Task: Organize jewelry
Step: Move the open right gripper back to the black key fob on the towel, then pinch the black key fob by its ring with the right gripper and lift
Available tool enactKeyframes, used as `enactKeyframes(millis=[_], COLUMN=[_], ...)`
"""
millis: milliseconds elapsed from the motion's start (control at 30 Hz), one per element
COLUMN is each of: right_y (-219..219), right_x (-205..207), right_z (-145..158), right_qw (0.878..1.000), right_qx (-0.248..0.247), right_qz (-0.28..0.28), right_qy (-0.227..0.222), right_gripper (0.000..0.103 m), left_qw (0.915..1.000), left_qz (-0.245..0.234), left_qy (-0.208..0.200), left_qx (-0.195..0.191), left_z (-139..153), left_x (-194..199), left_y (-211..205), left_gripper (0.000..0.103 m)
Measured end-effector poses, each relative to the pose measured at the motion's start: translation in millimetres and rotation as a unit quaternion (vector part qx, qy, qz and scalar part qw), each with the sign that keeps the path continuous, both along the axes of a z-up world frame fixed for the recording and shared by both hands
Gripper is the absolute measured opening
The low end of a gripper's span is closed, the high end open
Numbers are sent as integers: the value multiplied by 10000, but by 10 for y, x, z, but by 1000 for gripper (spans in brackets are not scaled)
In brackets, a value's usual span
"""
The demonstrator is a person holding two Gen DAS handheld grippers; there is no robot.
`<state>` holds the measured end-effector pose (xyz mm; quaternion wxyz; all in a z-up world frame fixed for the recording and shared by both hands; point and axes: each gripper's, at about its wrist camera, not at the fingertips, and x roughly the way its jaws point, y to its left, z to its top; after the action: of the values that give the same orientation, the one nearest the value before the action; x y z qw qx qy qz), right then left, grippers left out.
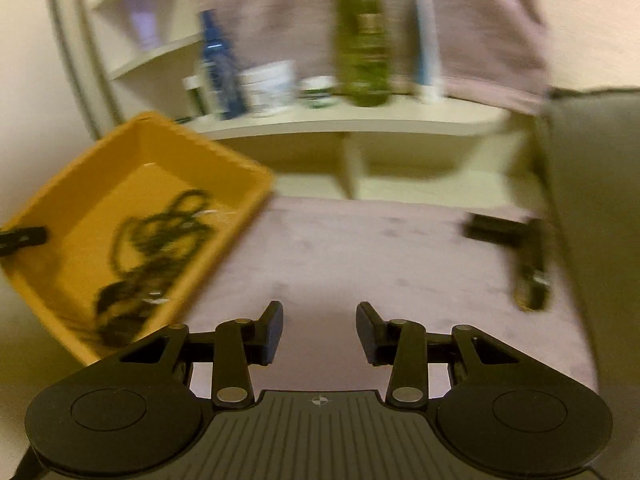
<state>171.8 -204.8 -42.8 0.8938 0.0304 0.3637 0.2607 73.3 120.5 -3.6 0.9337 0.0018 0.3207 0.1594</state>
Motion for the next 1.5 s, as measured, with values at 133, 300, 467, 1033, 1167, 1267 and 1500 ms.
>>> enactKeyframes(millis=[133, 300, 467, 1033, 1167, 1267, 1500], right_y=[-302, -628, -730, -695, -686, -682, -680], right_x=[55, 219, 342, 734, 729, 699, 584], right_z=[-60, -146, -197, -371, -384, -365, -267], right_qw=[9968, 9880, 9842, 9827, 9829, 9825, 9843], right_qx=[-311, -603, -912, -1232, -1254, -1258, -1156], right_qz=[-736, -1421, -1496, -1303, -1273, -1289, -1234], right_qy=[-60, -109, -268, -455, -445, -471, -510], right_gripper=[41, 41, 41, 33, 19, 18, 17], left_qw=[10000, 10000, 10000, 9999, 9999, 9999, 9999], left_qz=[-3, -4, 0, -7, -10, -9, -10], left_qy=[5, 14, 34, 90, 90, 85, 87], left_qx=[1, 21, 43, 104, 103, 99, 96], left_z=[0, 2, 8, 18, 20, 18, 19], left_x=[-2, -4, -2, 28, 29, 29, 28], left_y=[-1, -12, -19, -33, -34, -35, -36], left_gripper=[5, 5, 5, 5, 5, 5, 5])
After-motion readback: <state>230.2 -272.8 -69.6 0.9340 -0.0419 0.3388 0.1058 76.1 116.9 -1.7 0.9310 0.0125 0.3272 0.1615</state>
